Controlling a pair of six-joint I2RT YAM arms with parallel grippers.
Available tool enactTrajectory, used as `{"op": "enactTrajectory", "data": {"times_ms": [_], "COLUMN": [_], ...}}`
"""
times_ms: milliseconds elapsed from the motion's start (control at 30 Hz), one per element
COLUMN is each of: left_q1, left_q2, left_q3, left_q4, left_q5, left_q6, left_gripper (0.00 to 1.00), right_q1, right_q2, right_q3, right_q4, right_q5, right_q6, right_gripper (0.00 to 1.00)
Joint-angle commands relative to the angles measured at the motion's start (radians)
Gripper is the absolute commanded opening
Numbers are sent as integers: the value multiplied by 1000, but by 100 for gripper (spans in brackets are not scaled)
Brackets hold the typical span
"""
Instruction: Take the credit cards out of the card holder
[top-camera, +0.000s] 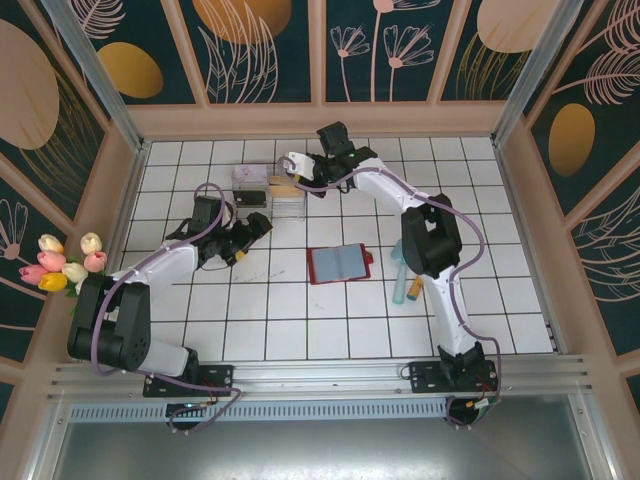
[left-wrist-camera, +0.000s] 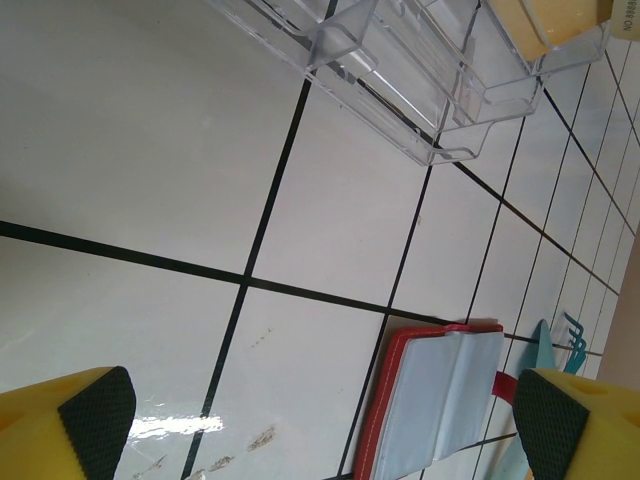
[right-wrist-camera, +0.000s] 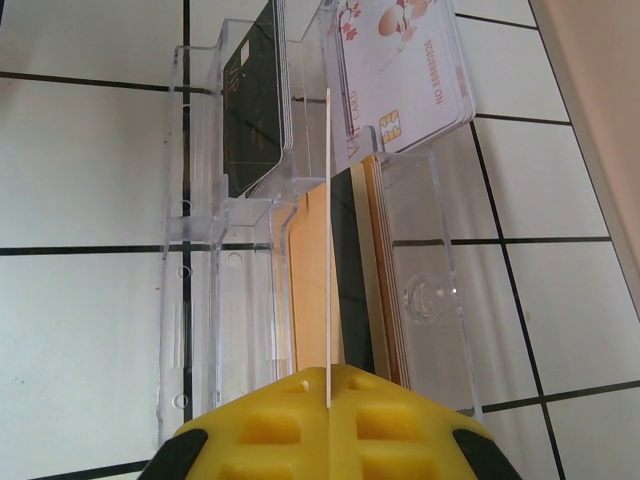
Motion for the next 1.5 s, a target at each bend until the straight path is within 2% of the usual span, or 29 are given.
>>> {"op": "enactTrajectory", "data": {"times_ms": [0, 767, 1033, 1467], "left_q1": [6, 6, 6, 7], "left_q2": [12, 37, 33, 26], "left_q3": [0, -9, -36, -57], "left_q4": [27, 33, 33, 56], "left_q5": [19, 0, -2, 7], "left_q6": [-13, -35, -27, -31], "left_gripper": [98, 99, 99, 98], "right_q1": [-4, -4, -4, -5], "right_q2": [23, 54, 58, -14], "right_q3": [28, 33, 45, -5], "right_q4": [3, -40, -19, 52], "right_q5": [8, -3, 43, 51], "right_q6": [-34, -50, -32, 76], "right_gripper": [0, 0, 14, 18]}}
